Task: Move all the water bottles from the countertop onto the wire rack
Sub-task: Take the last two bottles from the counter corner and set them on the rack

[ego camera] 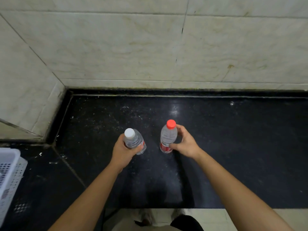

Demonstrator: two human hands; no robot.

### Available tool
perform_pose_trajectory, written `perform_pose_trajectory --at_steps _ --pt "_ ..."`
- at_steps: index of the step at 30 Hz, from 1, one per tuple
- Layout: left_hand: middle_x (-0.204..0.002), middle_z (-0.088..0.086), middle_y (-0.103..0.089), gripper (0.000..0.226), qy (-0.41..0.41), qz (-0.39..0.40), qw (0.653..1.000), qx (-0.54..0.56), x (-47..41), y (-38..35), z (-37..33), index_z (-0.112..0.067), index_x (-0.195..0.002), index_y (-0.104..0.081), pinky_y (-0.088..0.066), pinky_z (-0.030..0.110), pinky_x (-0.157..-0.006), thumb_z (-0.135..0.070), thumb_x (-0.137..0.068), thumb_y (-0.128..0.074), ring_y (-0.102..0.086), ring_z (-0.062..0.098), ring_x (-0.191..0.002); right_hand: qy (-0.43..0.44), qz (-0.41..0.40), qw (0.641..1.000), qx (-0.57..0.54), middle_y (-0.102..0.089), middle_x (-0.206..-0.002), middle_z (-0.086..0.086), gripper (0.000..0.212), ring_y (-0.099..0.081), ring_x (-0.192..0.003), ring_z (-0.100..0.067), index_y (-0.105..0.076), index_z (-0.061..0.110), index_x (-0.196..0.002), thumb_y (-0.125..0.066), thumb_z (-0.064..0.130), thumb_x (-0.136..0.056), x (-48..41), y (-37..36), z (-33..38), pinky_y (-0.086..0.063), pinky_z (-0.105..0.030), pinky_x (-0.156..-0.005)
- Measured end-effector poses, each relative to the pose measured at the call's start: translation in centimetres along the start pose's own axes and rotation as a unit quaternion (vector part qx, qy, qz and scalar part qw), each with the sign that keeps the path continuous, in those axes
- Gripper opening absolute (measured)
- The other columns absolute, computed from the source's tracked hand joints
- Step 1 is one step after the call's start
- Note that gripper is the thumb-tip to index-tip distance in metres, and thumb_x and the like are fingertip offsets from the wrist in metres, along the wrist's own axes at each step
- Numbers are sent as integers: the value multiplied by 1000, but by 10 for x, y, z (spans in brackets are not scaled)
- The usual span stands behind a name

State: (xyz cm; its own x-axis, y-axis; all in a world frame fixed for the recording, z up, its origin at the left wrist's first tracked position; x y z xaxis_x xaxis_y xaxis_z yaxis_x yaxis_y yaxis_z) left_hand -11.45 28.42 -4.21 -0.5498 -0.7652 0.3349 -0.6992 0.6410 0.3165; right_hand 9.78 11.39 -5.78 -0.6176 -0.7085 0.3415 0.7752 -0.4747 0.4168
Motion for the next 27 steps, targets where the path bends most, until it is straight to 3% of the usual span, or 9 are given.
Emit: perform_pose_trajectory --at_steps 3,5,8,11,17,20,23,25,27 --pt "-114 -9 -68 65 -9 31 999 -25 2 -2 2 -26 -124 -57 -52 23 -85 -19 -69 -92 -66 9 -103 -31 -14 999 17 -42 -135 5 100 -43 -122 -7 -45 37 -137 -97 46 -52 7 -15 3 -39 -29 -109" --pt "-112 -15 -67 65 -19 39 998 -37 3 -1 1 -31 -123 -54 -47 16 -80 -24 -70 -91 -64 3 -102 -44 -50 997 28 -42 -130 4 97 -38 -116 -5 -47 32 -133 -96 52 -52 12 -26 9 -37 -25 -104" --pt "-115 -11 -67 69 -17 35 999 -24 4 2 7 -32 -125 -53 -48 22 -87 -32 -68 -92 -63 4 -104 -65 -121 991 -7 -58 -118 6 84 -56 -111 -12 -53 31 -119 -93 59 -51 20 -37 15 -48 -31 -99" --pt "-116 -7 -69 82 -18 45 998 -29 4 12 14 -28 -126 -56 -53 33 -93 -52 -55 -90 -66 10 -106 -99 -185 974 -84 -62 -106 11 79 -63 -102 -14 -45 25 -114 -97 45 -57 37 -38 12 -50 -30 -93" --pt "-105 2 -74 54 -19 87 996 33 3 12 -6 -20 -107 -59 -58 37 -86 -28 -66 -93 -72 21 -99 -87 -220 929 -283 -70 -112 -9 49 -69 -91 -13 -56 6 -118 -85 22 -82 93 -5 7 -55 -21 -73" --pt "-107 5 -73 39 -58 141 986 73 12 -16 -44 -18 -108 -60 -55 33 -83 -17 -78 -85 -71 22 -99 -55 -237 906 -346 -74 -115 -8 45 -72 -104 -25 -64 15 -119 -80 33 -80 125 23 12 -56 -36 -86" --pt "-104 3 -73 35 -98 200 968 119 37 -55 -98 -16 -112 -62 -55 32 -81 -19 -83 -80 -71 16 -92 -14 -274 875 -399 -73 -102 -7 42 -69 -95 -27 -64 15 -116 -70 36 -80 161 59 24 -53 -45 -91" --pt "-107 5 -74 43 -98 242 949 178 59 -81 -134 -13 -119 -61 -55 32 -81 -26 -82 -79 -71 18 -94 6 -299 856 -420 -70 -97 -10 51 -67 -89 -27 -61 11 -120 -68 45 -82 190 86 30 -55 -44 -84" --pt "-108 7 -74 51 -92 284 927 226 84 -107 -164 -11 -122 -61 -56 34 -82 -33 -80 -79 -72 20 -95 19 -323 840 -436 -68 -96 -14 76 -69 -83 -26 -56 5 -129 -72 59 -78 220 111 31 -59 -41 -77"
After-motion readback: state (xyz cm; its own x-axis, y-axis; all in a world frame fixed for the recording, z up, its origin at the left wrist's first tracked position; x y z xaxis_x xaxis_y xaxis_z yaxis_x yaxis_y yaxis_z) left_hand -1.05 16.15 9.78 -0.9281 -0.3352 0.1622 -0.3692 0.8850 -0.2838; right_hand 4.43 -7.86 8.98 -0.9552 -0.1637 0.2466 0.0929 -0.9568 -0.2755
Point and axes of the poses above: each hand's wrist, its own x-axis away from the middle knuckle, its own y-axis out of the back of the hand, z = x × y, the point moved 3 cm from there along -x, towards the middle knuckle
